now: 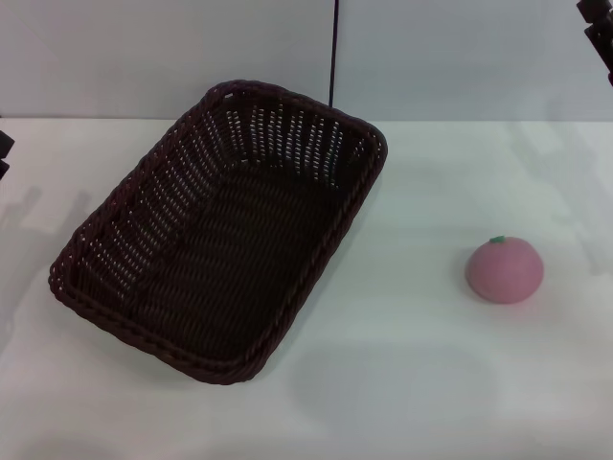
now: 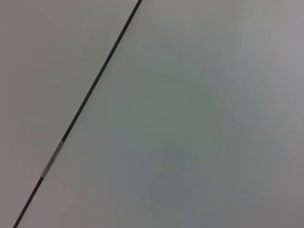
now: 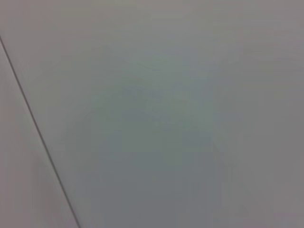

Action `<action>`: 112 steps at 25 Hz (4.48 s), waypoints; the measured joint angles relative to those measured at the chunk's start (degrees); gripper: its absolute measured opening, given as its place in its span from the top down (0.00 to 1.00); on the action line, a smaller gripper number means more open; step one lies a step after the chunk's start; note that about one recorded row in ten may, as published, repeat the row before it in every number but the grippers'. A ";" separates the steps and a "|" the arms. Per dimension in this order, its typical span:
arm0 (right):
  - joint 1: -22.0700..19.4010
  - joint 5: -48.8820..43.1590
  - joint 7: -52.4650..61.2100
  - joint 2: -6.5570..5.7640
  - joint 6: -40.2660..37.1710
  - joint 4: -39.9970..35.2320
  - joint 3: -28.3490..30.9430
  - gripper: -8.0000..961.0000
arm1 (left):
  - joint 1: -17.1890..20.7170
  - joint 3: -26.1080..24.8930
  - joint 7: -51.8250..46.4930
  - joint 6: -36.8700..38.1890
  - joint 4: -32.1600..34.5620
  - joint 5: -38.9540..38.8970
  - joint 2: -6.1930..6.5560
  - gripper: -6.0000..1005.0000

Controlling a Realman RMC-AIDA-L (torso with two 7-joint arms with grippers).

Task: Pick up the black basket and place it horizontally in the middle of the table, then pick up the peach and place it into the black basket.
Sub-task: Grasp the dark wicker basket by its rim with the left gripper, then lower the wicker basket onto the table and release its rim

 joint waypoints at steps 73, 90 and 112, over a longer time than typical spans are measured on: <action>-4.05 -0.09 9.35 0.11 -6.27 3.62 2.08 0.20 | -16.72 12.65 -64.97 -0.65 58.24 84.95 -0.04 0.26; -3.96 0.00 8.38 -0.11 -3.95 3.21 4.82 0.20 | -18.85 13.44 -66.63 0.02 56.35 87.97 -0.04 0.27; -4.41 0.00 7.82 -0.34 -2.25 2.32 9.45 0.20 | -23.64 28.90 -41.75 1.71 68.86 92.62 -0.31 0.76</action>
